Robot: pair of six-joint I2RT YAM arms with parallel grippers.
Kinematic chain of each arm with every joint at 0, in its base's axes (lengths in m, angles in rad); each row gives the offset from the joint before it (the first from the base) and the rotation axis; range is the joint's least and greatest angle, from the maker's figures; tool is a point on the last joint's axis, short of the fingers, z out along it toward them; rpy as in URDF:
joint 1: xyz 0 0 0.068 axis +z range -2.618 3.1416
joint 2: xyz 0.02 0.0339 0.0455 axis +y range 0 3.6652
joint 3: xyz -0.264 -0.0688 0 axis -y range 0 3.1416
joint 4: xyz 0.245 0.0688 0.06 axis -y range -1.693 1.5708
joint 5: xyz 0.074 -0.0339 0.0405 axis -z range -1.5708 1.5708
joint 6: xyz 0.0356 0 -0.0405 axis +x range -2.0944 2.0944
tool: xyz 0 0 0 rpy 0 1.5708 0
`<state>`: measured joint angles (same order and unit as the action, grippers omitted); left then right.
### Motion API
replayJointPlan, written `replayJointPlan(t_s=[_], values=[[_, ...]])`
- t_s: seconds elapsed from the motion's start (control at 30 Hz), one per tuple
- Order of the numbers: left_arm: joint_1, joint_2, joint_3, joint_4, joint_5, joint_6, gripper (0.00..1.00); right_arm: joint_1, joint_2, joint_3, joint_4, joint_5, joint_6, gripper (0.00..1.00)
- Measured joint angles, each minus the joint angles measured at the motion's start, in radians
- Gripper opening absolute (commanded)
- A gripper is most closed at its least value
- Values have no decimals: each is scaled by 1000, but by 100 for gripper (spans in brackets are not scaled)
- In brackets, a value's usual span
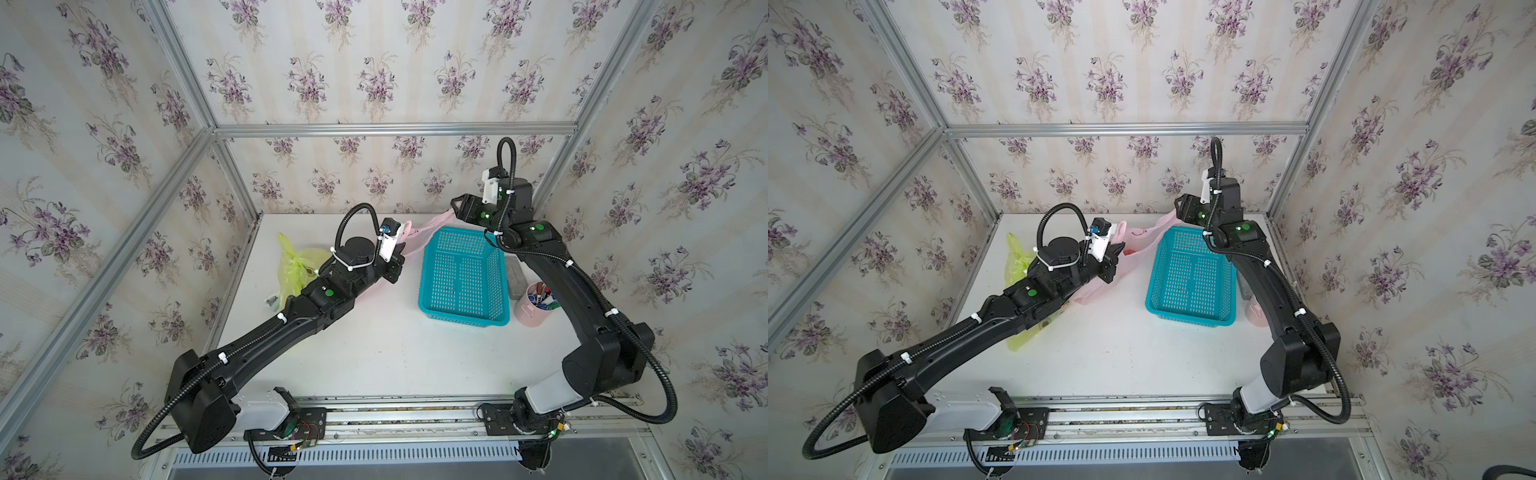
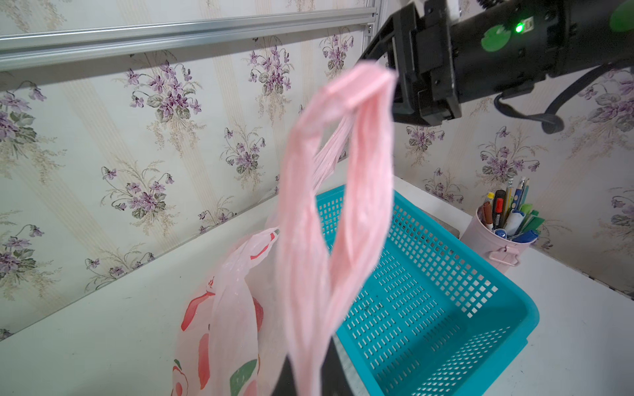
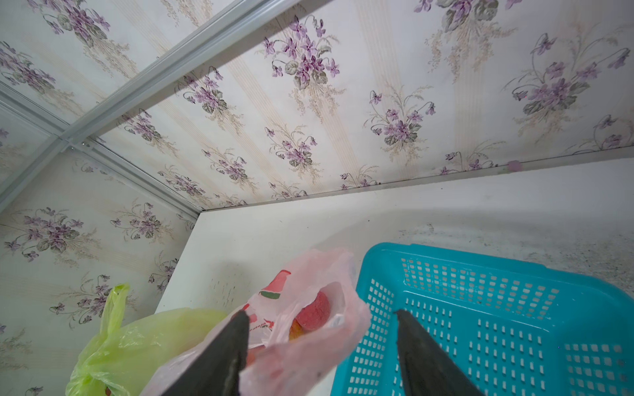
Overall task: Place the peach into a plastic bag & tie a knot
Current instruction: Adjust the plastic bag at the center of the board.
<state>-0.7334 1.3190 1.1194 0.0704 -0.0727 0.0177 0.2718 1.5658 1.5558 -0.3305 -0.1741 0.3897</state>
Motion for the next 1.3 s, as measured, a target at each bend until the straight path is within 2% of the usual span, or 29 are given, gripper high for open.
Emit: replayJointPlan(t_s=[0.07,0.1,0.27,0.37,0.53,0.7,0.83,1.0,1.3], values=[[0,0,9,-14,0,0,5,0,14,8,5,-23,0,4],[1,-1,17,-26,0,0,5,0,19,13,7,-40,0,0],[25,-51,85,-136,27,0,6,15,11,42,50,-180,3,0],[93,-85,153,-222,90,-5,6,71,-20,58,61,-277,-5,0],[219,-58,259,-368,311,-30,3,193,-83,69,66,-390,-63,0],[254,0,279,-485,481,-39,3,257,-133,38,55,-459,-113,0],[257,38,282,-513,576,-50,5,319,-138,-14,47,-479,-134,0],[259,75,300,-526,641,-54,5,358,-130,-25,36,-492,-151,0],[256,71,329,-558,671,-38,11,389,-61,33,26,-457,-134,0]])
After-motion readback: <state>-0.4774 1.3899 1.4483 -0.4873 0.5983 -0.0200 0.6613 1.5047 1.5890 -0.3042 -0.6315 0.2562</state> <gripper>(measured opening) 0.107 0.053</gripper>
